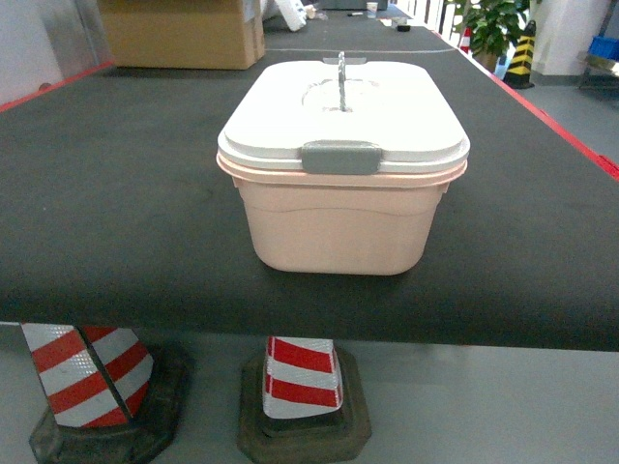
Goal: Pick capacitor and pack into box
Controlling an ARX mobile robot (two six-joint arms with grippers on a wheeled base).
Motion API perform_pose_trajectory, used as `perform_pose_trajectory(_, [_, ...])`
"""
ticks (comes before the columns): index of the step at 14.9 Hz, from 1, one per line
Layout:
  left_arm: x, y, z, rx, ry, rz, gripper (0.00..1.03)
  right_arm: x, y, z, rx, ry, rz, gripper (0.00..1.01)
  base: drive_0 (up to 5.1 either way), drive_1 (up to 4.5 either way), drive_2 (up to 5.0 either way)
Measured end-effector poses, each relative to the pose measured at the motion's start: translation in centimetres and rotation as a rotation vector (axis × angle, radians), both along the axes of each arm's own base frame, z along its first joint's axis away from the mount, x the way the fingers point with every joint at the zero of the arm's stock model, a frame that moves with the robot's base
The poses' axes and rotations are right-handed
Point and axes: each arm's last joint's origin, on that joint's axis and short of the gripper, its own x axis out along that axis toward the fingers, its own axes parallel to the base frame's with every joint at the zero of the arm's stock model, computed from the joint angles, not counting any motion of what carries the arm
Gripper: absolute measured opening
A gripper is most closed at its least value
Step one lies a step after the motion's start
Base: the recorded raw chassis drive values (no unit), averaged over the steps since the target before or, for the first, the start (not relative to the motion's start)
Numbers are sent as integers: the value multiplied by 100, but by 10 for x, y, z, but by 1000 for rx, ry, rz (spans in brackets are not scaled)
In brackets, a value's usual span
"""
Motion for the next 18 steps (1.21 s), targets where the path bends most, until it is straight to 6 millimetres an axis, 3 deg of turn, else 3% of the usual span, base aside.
perform_pose_trajectory(13, [-28,0,-3,-1,11,0,2,0,0,0,0,0,0,98,0,0,0])
perform_pose_trajectory(18, [-28,0,-4,-1,17,0,70,0,0,0,0,0,0,98,0,0,0])
